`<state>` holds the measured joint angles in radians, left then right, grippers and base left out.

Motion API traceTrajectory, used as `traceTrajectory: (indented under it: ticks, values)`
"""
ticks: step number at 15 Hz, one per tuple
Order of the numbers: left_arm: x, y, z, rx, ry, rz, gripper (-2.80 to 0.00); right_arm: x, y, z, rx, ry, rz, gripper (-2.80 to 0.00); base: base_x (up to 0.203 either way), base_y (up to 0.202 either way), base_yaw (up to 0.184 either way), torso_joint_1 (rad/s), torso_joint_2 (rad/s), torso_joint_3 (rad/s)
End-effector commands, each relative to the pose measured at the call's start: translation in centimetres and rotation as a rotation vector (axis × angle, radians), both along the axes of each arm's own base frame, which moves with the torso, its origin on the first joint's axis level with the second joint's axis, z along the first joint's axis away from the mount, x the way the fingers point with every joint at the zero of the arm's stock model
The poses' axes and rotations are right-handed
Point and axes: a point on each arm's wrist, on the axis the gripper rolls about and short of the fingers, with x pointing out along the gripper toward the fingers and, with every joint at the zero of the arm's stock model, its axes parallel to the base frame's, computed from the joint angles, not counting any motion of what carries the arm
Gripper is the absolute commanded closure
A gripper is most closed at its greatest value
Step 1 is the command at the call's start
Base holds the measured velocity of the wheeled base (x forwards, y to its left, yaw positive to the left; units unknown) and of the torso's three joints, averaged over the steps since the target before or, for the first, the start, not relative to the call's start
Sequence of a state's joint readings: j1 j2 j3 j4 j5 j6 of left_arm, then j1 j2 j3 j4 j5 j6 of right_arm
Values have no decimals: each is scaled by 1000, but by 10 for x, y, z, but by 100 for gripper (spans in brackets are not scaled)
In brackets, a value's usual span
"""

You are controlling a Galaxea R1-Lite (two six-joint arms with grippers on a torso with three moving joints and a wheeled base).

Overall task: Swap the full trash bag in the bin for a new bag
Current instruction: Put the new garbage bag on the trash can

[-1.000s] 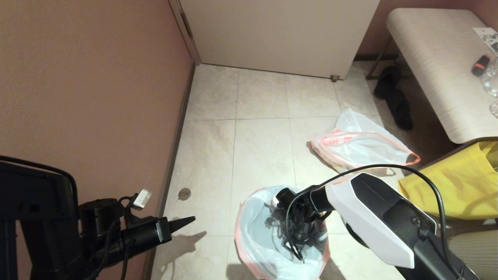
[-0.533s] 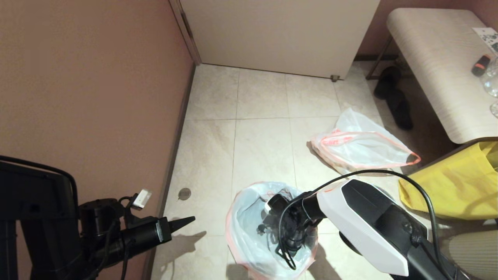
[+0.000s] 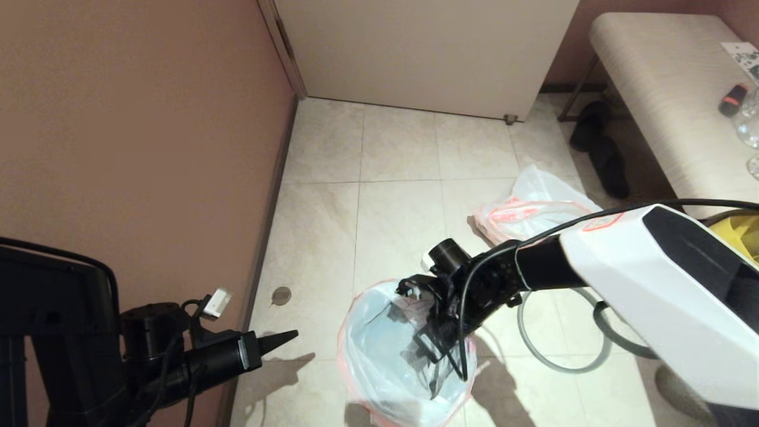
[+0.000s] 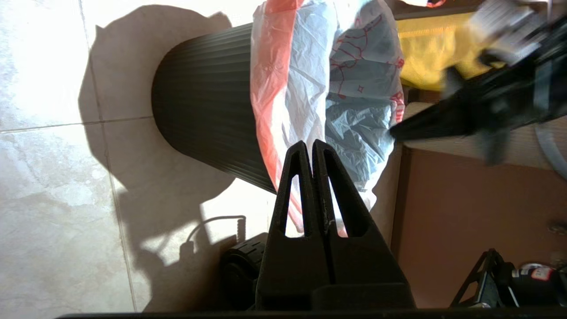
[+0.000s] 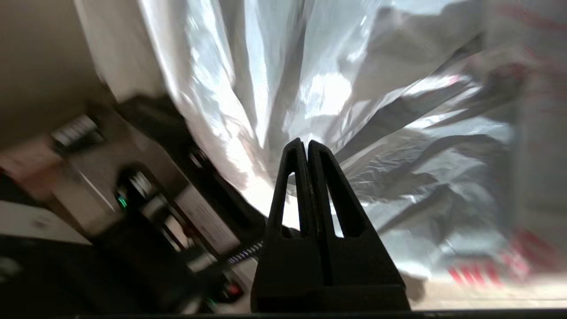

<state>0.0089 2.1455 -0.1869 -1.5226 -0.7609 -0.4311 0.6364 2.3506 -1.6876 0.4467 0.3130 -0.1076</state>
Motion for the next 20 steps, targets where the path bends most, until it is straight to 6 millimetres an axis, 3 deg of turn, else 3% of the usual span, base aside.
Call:
traceTrajectory:
  ticks: [1, 2, 4, 6, 9, 13, 19, 20]
  values:
    - [2, 0, 4, -3, -48, -4, 0, -12, -15, 49, 93, -72, -61, 0, 0, 0, 0, 0, 0, 0]
    - [3, -2, 4, -4, -49, -10, 0, -15, -21, 59, 116, -81, -118, 0, 0, 0, 0, 0, 0, 0]
    - [6, -2, 5, -4, -61, -12, 0, -16, -42, 61, 73, -84, -291, -280, 0, 0, 0, 0, 0, 0]
    - [7, -4, 4, 5, -67, -21, 0, -12, -52, 49, 29, -58, -391, -280, 0, 0, 0, 0, 0, 0]
    - [9, -5, 1, 31, -89, -38, 0, -2, -49, 29, 10, -64, -457, -280, 0, 0, 0, 0, 0, 0]
    - [9, -8, 2, 32, -94, -48, 0, 30, -50, -30, -76, -137, -530, -280, 0, 0, 0, 0, 0, 0]
    - [9, -10, 1, 32, -93, -56, 0, 49, -46, -59, -143, -193, -512, -280, 0, 0, 0, 0, 0, 0]
    - [10, -10, 1, 32, -95, -56, 0, 49, -46, -60, -144, -194, -509, 0, 0, 0, 0, 0, 0, 0]
